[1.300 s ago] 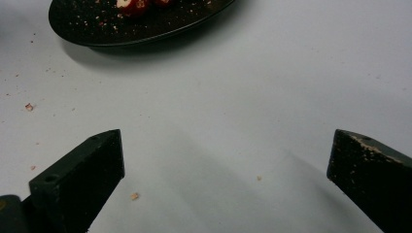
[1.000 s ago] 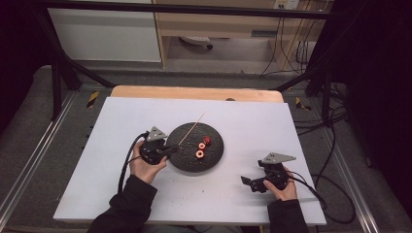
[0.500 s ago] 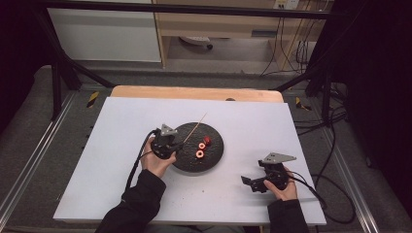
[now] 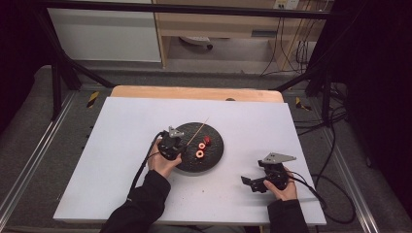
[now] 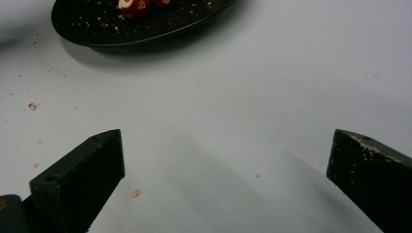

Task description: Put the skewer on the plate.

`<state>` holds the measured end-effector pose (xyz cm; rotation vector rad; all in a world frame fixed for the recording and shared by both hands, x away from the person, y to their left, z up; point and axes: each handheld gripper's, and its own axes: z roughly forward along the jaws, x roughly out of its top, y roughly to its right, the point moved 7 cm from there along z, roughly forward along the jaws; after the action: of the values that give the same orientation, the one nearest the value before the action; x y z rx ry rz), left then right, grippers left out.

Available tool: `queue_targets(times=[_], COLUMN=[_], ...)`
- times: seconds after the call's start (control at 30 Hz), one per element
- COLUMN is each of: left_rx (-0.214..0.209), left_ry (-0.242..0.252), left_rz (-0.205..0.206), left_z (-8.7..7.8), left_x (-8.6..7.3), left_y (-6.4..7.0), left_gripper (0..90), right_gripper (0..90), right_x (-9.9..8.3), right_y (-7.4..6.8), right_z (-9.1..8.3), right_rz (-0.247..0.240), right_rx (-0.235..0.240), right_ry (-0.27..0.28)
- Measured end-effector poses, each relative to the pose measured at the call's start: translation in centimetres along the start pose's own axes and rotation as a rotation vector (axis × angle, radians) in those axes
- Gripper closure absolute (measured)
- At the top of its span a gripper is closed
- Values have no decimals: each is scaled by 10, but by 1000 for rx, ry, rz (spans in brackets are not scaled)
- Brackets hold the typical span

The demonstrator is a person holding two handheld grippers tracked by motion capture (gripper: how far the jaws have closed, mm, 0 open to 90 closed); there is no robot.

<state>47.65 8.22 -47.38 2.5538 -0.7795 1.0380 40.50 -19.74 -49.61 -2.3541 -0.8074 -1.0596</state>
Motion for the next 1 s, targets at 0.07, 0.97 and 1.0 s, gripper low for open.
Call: queue_targets(times=[0.07, 0.97, 1.0], left_rx=[3, -17, -19], left_ry=[-10, 2, 8], left_rz=[9, 29, 28], left_z=[1, -9, -12], left_x=[-1, -4, -3], left_y=[0, -1, -2], left_gripper=[885, 682, 647], right_gripper=[14, 16, 16], right_x=[0, -1, -1], right_y=[0, -1, -1], right_z=[0, 1, 1], right_rz=[0, -2, 1], right_rx=[-1, 2, 1], right_ry=[-3, -5, -4])
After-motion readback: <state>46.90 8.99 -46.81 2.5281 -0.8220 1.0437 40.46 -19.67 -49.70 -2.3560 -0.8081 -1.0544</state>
